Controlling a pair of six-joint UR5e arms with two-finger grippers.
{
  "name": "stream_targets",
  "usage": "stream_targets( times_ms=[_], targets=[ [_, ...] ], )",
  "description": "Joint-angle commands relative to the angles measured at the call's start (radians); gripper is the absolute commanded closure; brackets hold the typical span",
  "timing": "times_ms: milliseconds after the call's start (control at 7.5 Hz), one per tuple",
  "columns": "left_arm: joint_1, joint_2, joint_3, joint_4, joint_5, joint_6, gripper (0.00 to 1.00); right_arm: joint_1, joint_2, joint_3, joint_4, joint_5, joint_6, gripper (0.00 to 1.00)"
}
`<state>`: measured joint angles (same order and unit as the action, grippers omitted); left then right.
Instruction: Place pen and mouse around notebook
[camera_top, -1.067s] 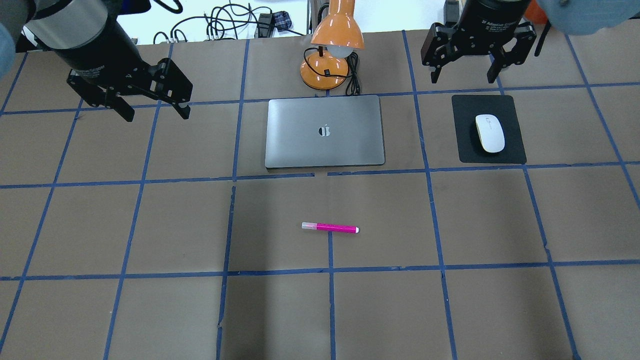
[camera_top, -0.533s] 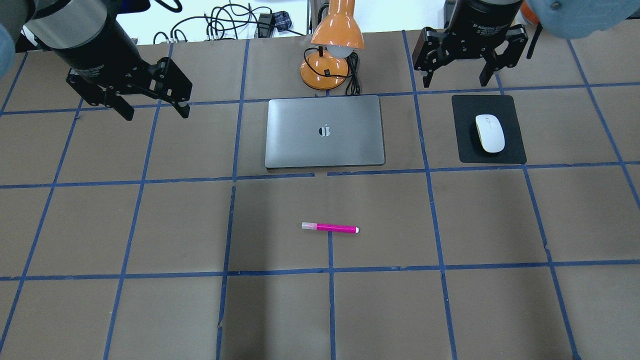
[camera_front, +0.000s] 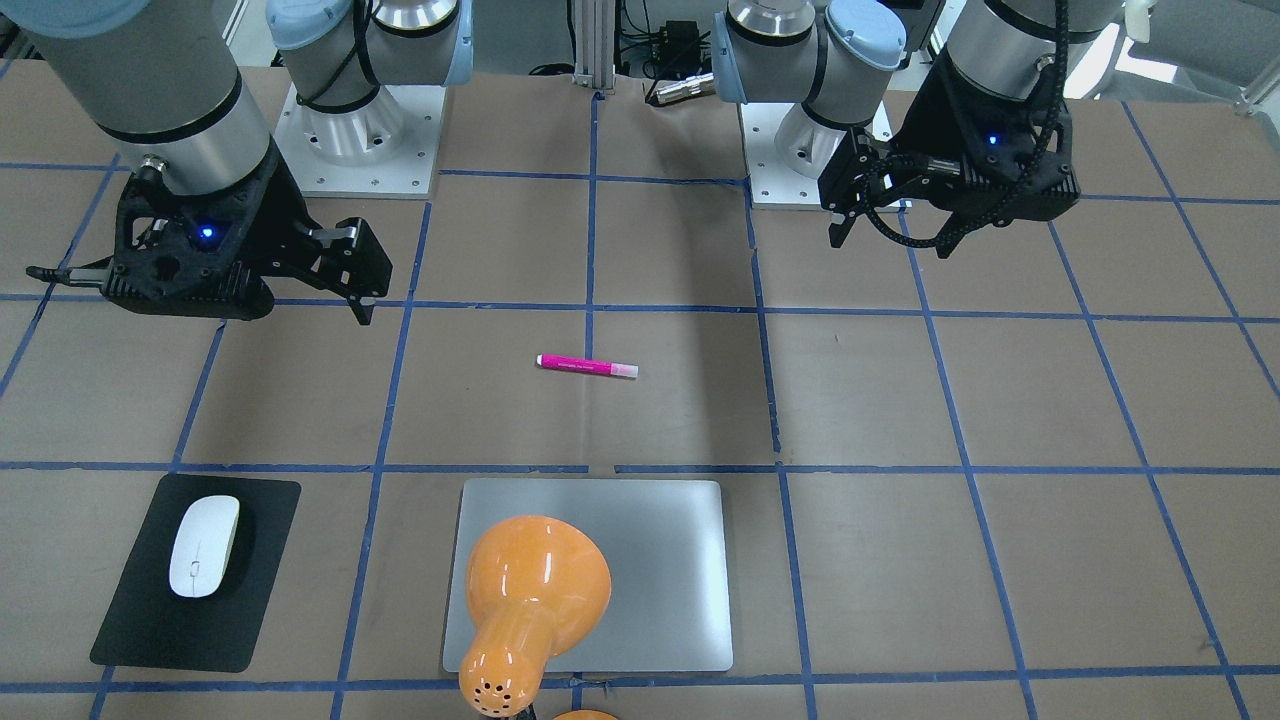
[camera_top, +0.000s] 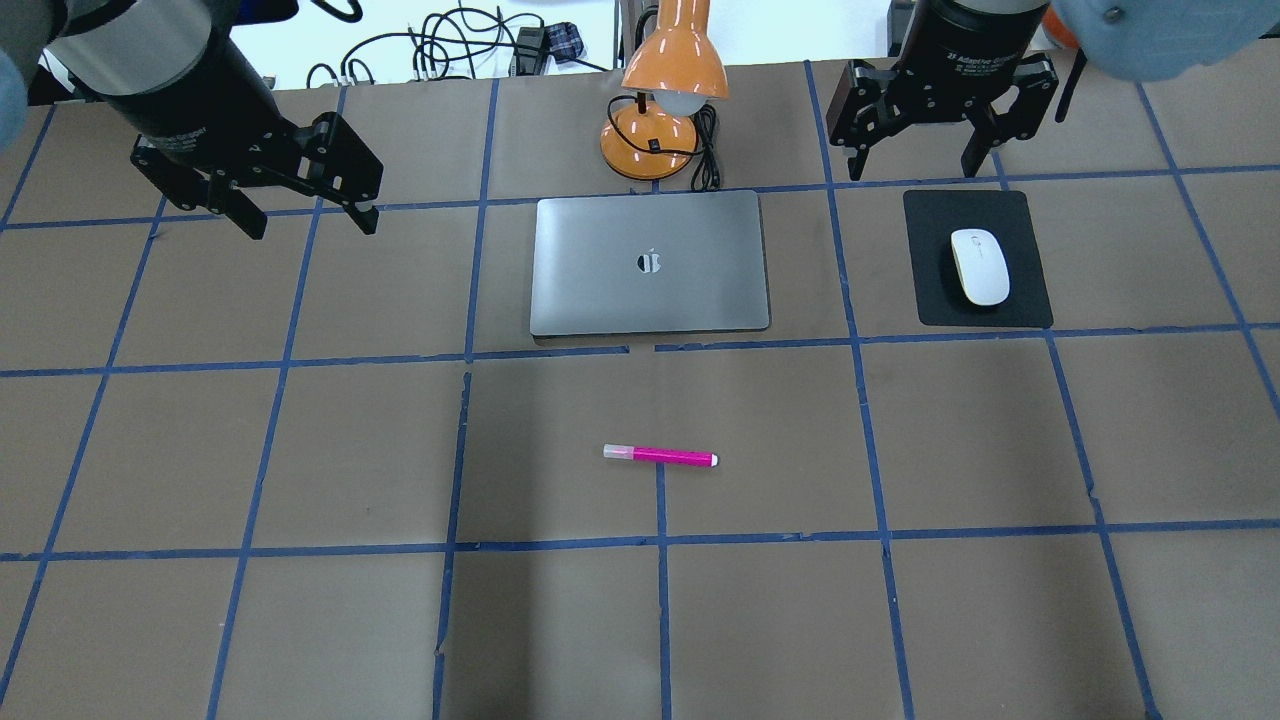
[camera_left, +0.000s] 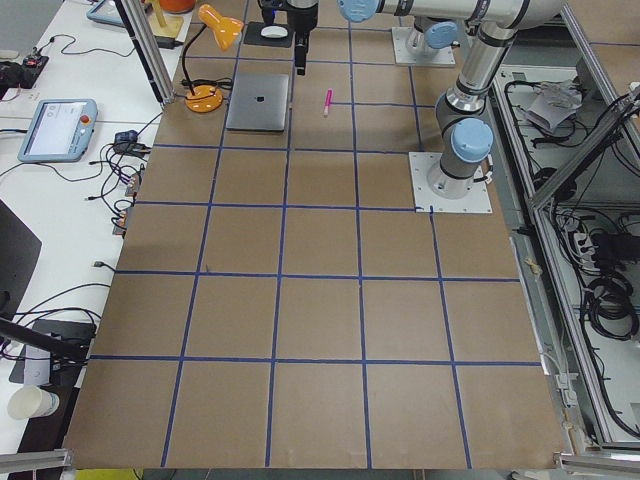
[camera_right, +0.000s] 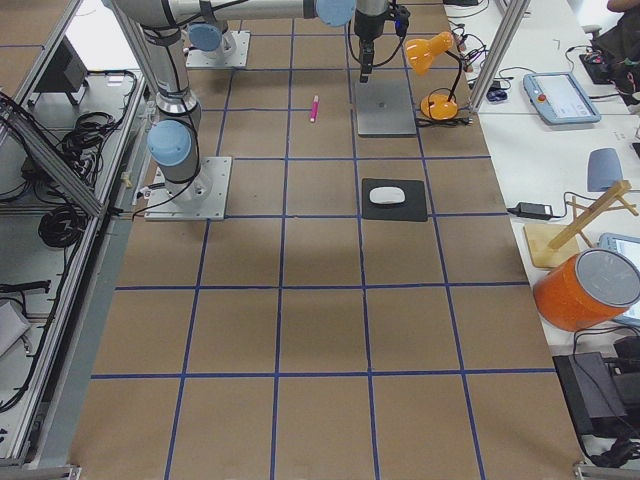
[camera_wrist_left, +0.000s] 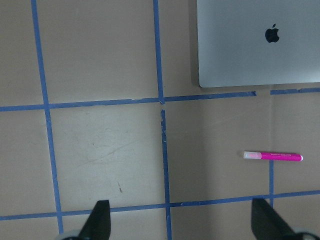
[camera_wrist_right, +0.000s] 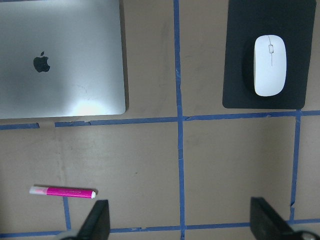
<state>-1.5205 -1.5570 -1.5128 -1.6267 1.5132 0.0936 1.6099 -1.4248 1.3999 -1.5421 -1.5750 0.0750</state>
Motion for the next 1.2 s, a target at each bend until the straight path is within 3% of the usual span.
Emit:
stream_targets(
  times_ms=[0,1067],
  targets=[
    [0.000,0.000,0.000,0.005,0.001,0.000,0.00,-0.004,0.000,-0.012,0.013,0.004,0.000,0.00],
    [0.006,-0.002,0.003,0.007,-0.001,0.000,0.00,-0.004,0.009,-0.012,0.004,-0.003,-0.007,0.00]
  ],
)
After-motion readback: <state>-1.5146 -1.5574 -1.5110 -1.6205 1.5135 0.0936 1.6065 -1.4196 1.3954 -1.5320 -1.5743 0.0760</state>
